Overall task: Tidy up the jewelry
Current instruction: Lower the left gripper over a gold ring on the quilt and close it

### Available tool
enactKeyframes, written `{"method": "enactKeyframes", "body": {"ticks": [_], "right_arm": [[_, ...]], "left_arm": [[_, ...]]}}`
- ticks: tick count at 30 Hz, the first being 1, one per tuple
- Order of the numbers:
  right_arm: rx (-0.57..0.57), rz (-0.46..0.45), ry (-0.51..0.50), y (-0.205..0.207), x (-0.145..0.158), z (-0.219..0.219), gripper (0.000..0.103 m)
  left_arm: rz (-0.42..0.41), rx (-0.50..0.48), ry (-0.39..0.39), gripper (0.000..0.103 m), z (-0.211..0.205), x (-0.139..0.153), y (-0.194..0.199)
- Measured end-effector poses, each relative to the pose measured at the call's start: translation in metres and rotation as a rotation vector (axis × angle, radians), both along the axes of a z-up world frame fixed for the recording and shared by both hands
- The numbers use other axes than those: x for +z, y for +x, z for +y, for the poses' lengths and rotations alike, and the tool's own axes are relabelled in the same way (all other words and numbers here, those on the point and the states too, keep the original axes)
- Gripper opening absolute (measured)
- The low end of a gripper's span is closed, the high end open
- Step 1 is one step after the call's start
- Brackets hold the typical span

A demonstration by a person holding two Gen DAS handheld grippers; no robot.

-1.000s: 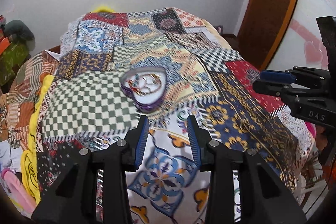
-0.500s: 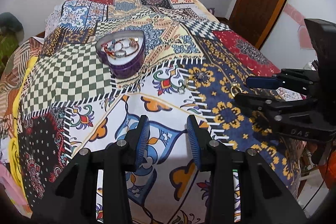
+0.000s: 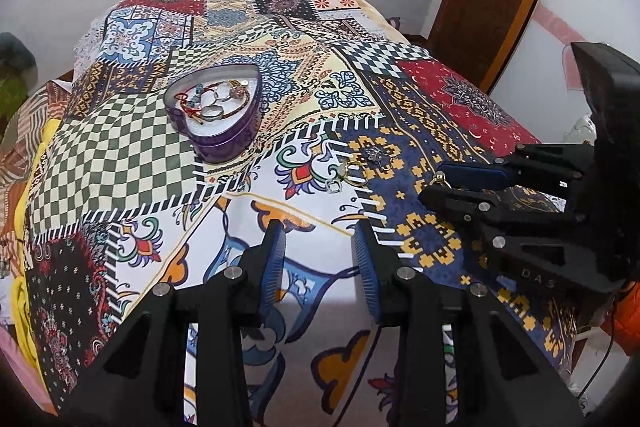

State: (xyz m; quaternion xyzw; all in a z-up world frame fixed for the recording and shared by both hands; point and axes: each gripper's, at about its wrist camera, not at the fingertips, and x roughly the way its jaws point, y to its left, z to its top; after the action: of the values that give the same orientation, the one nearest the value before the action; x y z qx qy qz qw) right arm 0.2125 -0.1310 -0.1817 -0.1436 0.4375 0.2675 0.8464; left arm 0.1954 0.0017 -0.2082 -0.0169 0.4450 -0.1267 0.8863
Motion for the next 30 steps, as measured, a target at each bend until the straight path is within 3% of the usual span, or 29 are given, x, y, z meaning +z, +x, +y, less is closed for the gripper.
{"method": "enactKeyframes", "body": {"ticks": [7, 14, 19, 22, 30], "right_arm": [[-0.003, -0.010, 0.012, -0.001, 0.001, -0.001, 0.021], [-0.006, -0.002, 0.038, 0.000, 0.006, -0.004, 0.021], [-0.005, -0.004, 0.053, 0.002, 0.009, -0.006, 0.021], [-0.010, -0.002, 0.062, 0.004, 0.010, -0.007, 0.021], [-0.021, -0.011, 0.080, 0.005, 0.016, -0.007, 0.021]], "left_arm": [[0.001, -0.019, 0.008, 0.034, -0.005, -0.004, 0.010], [-0.005, -0.034, 0.008, 0.017, -0.010, -0.008, 0.026], [-0.005, -0.044, 0.003, 0.015, -0.013, -0.010, 0.032], [-0.007, -0.051, -0.001, 0.008, -0.016, -0.012, 0.033], [-0.016, -0.036, -0.009, 0.008, -0.014, -0.008, 0.029]]}}
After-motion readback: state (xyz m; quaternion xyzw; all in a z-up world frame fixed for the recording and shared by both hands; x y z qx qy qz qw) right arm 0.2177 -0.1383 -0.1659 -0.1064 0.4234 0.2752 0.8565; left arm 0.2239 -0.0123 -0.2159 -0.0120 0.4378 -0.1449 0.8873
